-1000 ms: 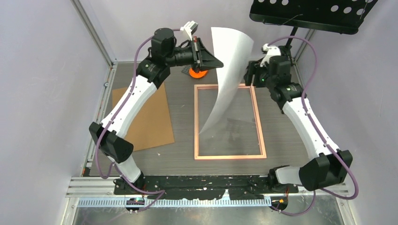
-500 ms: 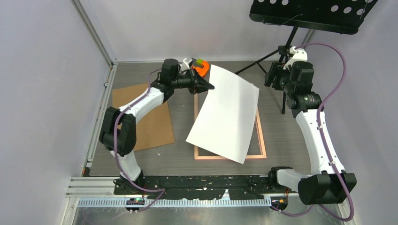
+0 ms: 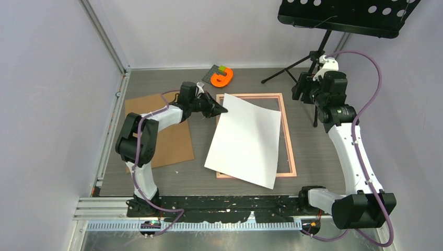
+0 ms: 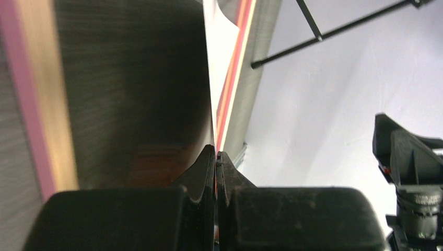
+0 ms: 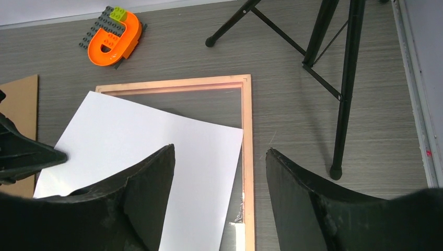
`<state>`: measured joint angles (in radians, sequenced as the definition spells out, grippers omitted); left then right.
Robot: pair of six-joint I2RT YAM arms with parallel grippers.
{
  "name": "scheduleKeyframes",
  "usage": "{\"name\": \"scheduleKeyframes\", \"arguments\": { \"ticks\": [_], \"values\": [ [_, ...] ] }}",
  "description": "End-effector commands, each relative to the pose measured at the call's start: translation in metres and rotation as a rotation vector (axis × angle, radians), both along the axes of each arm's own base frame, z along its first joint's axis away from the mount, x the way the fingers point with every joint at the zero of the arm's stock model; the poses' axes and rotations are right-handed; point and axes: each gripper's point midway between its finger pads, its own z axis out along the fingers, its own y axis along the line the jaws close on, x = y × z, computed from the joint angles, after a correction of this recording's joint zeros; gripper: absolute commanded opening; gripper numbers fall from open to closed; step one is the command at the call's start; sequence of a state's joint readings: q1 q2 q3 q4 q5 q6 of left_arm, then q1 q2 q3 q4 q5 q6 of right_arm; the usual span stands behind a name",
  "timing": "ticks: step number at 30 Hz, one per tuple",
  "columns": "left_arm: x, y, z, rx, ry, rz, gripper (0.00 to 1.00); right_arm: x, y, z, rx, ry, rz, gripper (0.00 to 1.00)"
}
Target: Put the photo into the frame
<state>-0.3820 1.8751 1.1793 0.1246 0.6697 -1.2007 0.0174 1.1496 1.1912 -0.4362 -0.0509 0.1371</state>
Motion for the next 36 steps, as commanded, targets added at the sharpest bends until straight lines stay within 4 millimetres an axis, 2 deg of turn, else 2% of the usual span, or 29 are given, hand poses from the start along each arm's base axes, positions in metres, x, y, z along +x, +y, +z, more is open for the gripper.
{"name": "scheduleKeyframes", "arguments": {
  "ticks": [1,12,15,19,25,31,36],
  "values": [
    [0.029,0.017,-0.007,0.045,-0.09,0.079,0.0,0.001,0.002,0.008,0.007,-0.039,0.011,0.7],
    [0.052,0.048,-0.022,0.073,-0.054,0.194,0.0,0.009,0.002,-0.019,-0.007,0.023,0.02,0.71],
    [0.051,0.054,-0.029,0.062,-0.021,0.228,0.0,0.011,-0.007,-0.03,-0.009,0.048,-0.001,0.7],
    [0.051,0.056,-0.033,0.027,0.011,0.272,0.0,0.013,-0.007,-0.034,-0.002,0.053,0.0,0.7],
    [0.062,0.061,-0.023,-0.027,0.01,0.319,0.0,0.014,-0.006,-0.044,-0.005,0.074,0.01,0.7],
    [0.073,0.057,-0.016,-0.099,0.032,0.351,0.0,0.018,0.011,-0.058,0.03,0.098,0.106,0.7],
    [0.085,0.057,-0.002,-0.145,0.026,0.355,0.0,0.02,0.015,-0.068,0.027,0.125,0.144,0.7]
  ]
}}
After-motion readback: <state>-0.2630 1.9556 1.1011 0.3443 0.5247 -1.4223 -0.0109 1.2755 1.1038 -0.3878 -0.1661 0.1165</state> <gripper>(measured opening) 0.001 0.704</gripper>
